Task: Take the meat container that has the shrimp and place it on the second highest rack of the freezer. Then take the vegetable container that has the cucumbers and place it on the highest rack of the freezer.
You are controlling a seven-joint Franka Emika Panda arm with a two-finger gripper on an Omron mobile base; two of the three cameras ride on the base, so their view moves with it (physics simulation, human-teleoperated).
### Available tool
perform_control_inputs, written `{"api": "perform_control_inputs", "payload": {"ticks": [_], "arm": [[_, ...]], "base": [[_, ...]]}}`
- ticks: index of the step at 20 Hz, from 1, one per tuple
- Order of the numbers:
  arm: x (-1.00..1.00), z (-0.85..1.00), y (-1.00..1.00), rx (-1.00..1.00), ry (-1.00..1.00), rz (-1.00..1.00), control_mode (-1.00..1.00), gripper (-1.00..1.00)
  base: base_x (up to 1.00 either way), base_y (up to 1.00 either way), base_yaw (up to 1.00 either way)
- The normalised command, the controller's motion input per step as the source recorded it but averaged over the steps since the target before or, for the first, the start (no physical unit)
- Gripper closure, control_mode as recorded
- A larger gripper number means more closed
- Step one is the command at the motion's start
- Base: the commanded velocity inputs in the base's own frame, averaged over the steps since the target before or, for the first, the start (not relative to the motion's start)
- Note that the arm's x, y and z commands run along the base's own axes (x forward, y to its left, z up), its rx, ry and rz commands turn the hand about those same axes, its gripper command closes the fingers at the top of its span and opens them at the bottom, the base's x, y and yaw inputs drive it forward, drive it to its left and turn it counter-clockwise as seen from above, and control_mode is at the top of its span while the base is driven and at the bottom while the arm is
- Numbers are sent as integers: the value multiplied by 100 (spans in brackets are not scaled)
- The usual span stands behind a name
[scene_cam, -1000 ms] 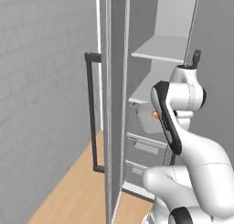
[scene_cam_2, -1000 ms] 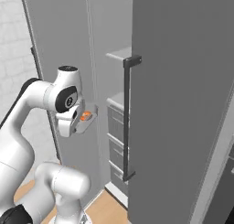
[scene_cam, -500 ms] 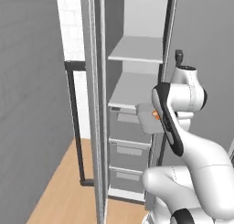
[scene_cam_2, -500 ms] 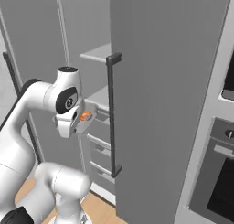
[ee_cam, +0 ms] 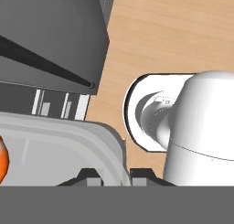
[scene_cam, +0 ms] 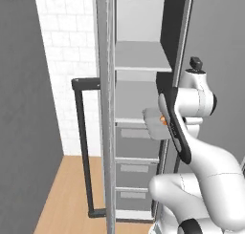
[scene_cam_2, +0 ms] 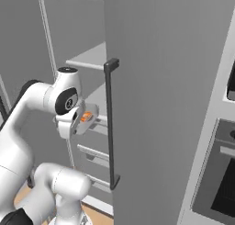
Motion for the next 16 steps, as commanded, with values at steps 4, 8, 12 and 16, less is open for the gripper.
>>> {"api": "perform_control_inputs", "payload": {"ticks": [4, 8, 12, 16], "arm": [[0, 0, 0, 0, 0, 0, 100, 100], [0, 0, 0, 0, 0, 0, 100, 100], [0, 0, 0, 0, 0, 0, 100, 100], [0, 0, 0, 0, 0, 0, 100, 100]], "base": [[49, 0, -13], [29, 21, -2], [21, 45, -1], [34, 28, -2]]}}
